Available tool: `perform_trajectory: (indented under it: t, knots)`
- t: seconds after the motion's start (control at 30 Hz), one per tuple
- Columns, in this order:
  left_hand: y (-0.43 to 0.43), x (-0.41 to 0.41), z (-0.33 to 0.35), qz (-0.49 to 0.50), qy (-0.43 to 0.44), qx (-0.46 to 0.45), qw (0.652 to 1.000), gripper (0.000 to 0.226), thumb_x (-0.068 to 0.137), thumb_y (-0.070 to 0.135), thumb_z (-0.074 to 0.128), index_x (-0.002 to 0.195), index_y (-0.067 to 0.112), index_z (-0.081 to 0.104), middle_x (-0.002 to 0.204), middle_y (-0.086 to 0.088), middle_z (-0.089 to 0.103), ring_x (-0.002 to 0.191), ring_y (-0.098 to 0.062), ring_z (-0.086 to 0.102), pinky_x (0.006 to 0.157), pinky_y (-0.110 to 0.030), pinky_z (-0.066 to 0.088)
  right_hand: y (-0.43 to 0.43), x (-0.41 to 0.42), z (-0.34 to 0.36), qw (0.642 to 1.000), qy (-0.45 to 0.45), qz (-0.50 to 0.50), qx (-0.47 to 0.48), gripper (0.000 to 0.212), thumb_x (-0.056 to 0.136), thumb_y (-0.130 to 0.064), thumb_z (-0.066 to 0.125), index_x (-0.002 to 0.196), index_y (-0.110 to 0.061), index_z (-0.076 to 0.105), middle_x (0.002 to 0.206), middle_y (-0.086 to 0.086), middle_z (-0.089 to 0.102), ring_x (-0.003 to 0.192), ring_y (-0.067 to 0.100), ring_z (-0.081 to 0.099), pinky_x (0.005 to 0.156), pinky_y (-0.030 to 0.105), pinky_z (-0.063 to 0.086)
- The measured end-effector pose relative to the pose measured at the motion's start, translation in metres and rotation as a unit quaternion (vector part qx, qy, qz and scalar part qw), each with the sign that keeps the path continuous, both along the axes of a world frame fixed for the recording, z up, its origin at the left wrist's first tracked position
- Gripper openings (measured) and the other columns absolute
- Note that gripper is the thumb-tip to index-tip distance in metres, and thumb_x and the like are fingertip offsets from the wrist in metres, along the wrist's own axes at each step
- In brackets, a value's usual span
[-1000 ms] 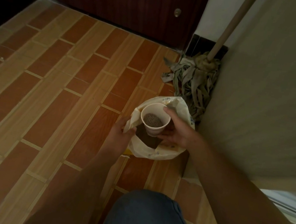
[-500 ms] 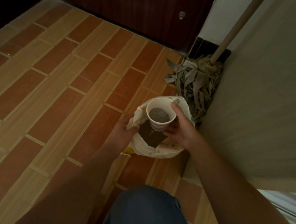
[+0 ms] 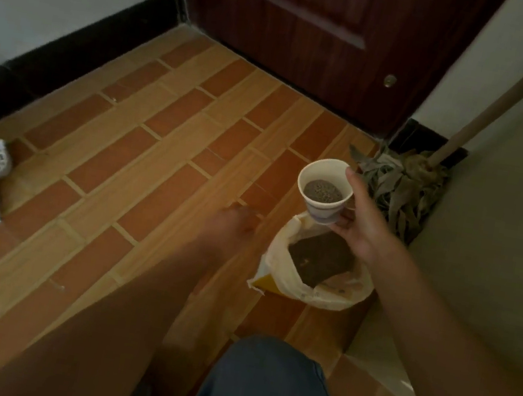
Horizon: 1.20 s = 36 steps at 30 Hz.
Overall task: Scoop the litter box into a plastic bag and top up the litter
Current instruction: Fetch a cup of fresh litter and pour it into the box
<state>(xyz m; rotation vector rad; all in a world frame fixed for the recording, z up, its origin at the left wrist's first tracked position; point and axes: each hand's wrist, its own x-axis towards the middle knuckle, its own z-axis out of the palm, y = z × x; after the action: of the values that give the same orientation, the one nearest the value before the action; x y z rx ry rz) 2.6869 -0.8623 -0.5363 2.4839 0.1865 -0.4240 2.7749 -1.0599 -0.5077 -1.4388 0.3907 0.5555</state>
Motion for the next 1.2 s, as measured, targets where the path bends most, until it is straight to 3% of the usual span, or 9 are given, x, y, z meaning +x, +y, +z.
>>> perform_trajectory:
  t: [0.13, 0.23, 0.4, 0.6, 0.73, 0.83, 1.07, 1.2]
  knots:
    - [0.063, -0.015, 0.021, 0.015, -0.011, 0.136, 0.991, 0.045, 0.096, 0.023, 0.046, 0.140, 0.021, 0.040, 0.143, -0.007, 0.042, 0.130, -0.027, 0.041, 0.103, -0.038, 0.039, 0.050, 0.004, 0.019, 0.999, -0.001, 0.047, 0.004, 0.039, 0.086, -0.055, 0.052, 0.113, -0.028, 0.050, 0.110, 0.004, 0.055, 0.104, 0.019, 0.055, 0.092, 0.039, 0.048]
    - [0.111, -0.042, 0.033, 0.065, -0.009, 0.184, 0.981, 0.042, 0.097, 0.024, 0.045, 0.139, 0.020, 0.042, 0.141, -0.007, 0.044, 0.127, -0.027, 0.042, 0.101, -0.039, 0.041, 0.096, -0.002, 0.031, 0.995, 0.000, 0.096, 0.026, 0.024, 0.089, -0.052, 0.049, 0.096, -0.029, 0.053, 0.101, 0.003, 0.054, 0.095, 0.017, 0.055, 0.093, 0.039, 0.047]
    - [0.188, -0.107, 0.050, 0.165, -0.002, 0.237, 0.957, 0.040, 0.095, 0.026, 0.047, 0.135, 0.021, 0.047, 0.138, -0.005, 0.047, 0.126, -0.026, 0.044, 0.099, -0.039, 0.042, 0.183, -0.021, 0.043, 0.982, -0.011, 0.185, 0.032, 0.024, 0.090, -0.050, 0.047, 0.094, -0.028, 0.055, 0.097, 0.000, 0.055, 0.087, 0.014, 0.054, 0.088, 0.037, 0.046]
    - [0.257, -0.192, 0.059, 0.289, 0.044, 0.248, 0.924, 0.039, 0.095, 0.026, 0.048, 0.133, 0.023, 0.049, 0.139, -0.003, 0.047, 0.124, -0.024, 0.046, 0.097, -0.038, 0.043, 0.288, -0.052, 0.046, 0.956, 0.002, 0.289, 0.045, 0.028, 0.089, -0.052, 0.047, 0.089, -0.026, 0.056, 0.095, 0.002, 0.058, 0.088, 0.015, 0.056, 0.090, 0.038, 0.047]
    - [0.293, -0.243, 0.051, 0.361, 0.061, 0.235, 0.901, 0.038, 0.094, 0.025, 0.051, 0.131, 0.022, 0.051, 0.136, -0.003, 0.050, 0.122, -0.023, 0.048, 0.097, -0.038, 0.045, 0.354, -0.081, 0.046, 0.943, 0.006, 0.332, 0.035, 0.033, 0.089, -0.052, 0.049, 0.101, -0.022, 0.057, 0.092, 0.001, 0.057, 0.085, 0.015, 0.057, 0.089, 0.039, 0.046]
    - [0.313, -0.272, 0.039, 0.398, 0.060, 0.219, 0.889, 0.038, 0.094, 0.025, 0.052, 0.132, 0.022, 0.051, 0.136, -0.002, 0.049, 0.122, -0.021, 0.048, 0.097, -0.037, 0.046, 0.400, -0.105, 0.040, 0.935, 0.011, 0.355, 0.027, 0.026, 0.087, -0.052, 0.051, 0.087, -0.026, 0.055, 0.093, 0.001, 0.058, 0.087, 0.016, 0.057, 0.087, 0.040, 0.048]
    - [0.377, -0.321, -0.001, 0.458, 0.069, 0.211, 0.861, 0.042, 0.094, 0.024, 0.053, 0.135, 0.020, 0.046, 0.141, -0.002, 0.045, 0.127, -0.020, 0.045, 0.099, -0.037, 0.044, 0.491, -0.158, 0.016, 0.920, 0.032, 0.390, 0.018, 0.029, 0.087, -0.051, 0.052, 0.081, -0.023, 0.052, 0.090, 0.002, 0.057, 0.082, 0.016, 0.057, 0.068, 0.033, 0.049]
    - [0.429, -0.330, -0.026, 0.458, 0.077, 0.204, 0.862, 0.048, 0.092, 0.022, 0.054, 0.139, 0.018, 0.041, 0.143, -0.006, 0.041, 0.127, -0.023, 0.045, 0.100, -0.038, 0.043, 0.546, -0.176, 0.009, 0.921, 0.025, 0.388, 0.008, 0.030, 0.087, -0.051, 0.052, 0.084, -0.021, 0.054, 0.089, 0.002, 0.057, 0.082, 0.015, 0.057, 0.063, 0.031, 0.049]
